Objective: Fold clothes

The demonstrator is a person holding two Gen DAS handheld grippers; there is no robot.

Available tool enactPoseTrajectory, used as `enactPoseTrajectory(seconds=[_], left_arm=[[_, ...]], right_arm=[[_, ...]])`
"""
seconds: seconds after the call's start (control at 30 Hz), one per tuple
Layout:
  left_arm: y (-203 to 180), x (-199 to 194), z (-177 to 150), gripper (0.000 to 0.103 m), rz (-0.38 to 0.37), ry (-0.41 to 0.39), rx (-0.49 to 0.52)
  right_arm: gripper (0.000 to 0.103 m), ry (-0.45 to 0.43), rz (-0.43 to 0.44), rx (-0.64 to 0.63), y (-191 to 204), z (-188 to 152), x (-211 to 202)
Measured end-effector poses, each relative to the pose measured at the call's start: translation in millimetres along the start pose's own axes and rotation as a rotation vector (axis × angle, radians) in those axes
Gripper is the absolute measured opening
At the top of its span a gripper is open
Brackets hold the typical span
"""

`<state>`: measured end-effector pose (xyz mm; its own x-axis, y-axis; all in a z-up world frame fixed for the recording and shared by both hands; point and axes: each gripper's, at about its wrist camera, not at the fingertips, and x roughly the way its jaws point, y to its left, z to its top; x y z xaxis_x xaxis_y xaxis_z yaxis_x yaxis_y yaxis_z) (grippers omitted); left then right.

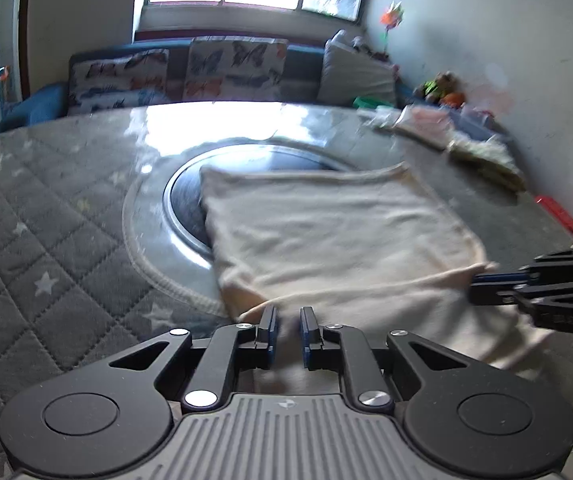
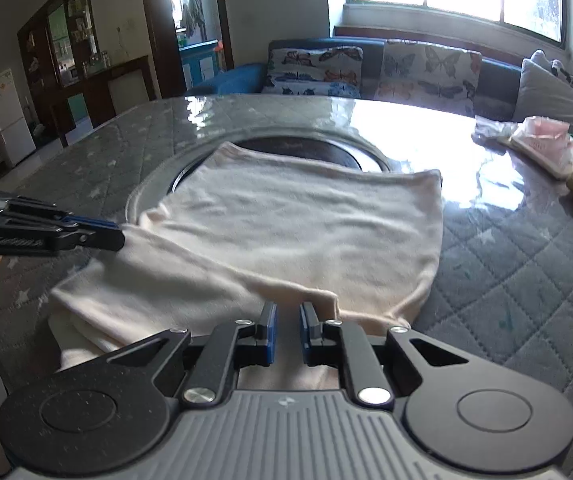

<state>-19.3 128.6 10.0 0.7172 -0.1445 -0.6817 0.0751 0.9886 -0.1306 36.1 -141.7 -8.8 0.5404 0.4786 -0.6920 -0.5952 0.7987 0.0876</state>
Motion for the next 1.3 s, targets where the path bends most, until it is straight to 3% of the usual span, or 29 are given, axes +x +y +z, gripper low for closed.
enactPoseTrajectory(seconds=[0.3,0.47,0.6,0.73,0.87,1.03,1.17,1.3], left_arm=[[-5.9,-10.6,7.8,0.017,-0.020,-0.048,0.006],[-8.3,6.4,6.2,0.017,0.008,-0.012,0.029],[-11.9,-4.2,4.8,0.021,0.015,-0.018,0.060],[-20.6,-22.9,-3.8,0.023,-0.022,-0.026,0.117],[-33.9,-46.8,-19.2,0.035,-0.077,-0.023,0.191],[-51.9,-74.3,-37.4,0.042,-0.137,-0.027,0.286],[-63.4,-81.5,-46.5,0.046,-0.168,-0.027,0.318],[-70.7,-77.9,-50.7,0.048,-0.174,-0.016,0.338]], right_arm=[[0.012,-0.040,0.016,-0.030,3.5,3.1,-8.9],[0.012,-0.014,0.015,-0.027,3.9,1.6,4.9],[0.012,-0.017,0.018,-0.023,0.7,-3.6,-0.9],[0.012,-0.004,0.004,-0.026,-5.4,-8.5,-5.0],[0.012,-0.019,0.007,-0.030,-6.3,-10.9,-12.5],[0.013,-0.003,0.004,-0.046,-3.2,-14.6,-12.0],[0.020,-0.001,0.017,-0.054,1.3,-17.5,-16.5],[0.020,0.005,0.011,-0.072,4.0,-23.4,-23.1]])
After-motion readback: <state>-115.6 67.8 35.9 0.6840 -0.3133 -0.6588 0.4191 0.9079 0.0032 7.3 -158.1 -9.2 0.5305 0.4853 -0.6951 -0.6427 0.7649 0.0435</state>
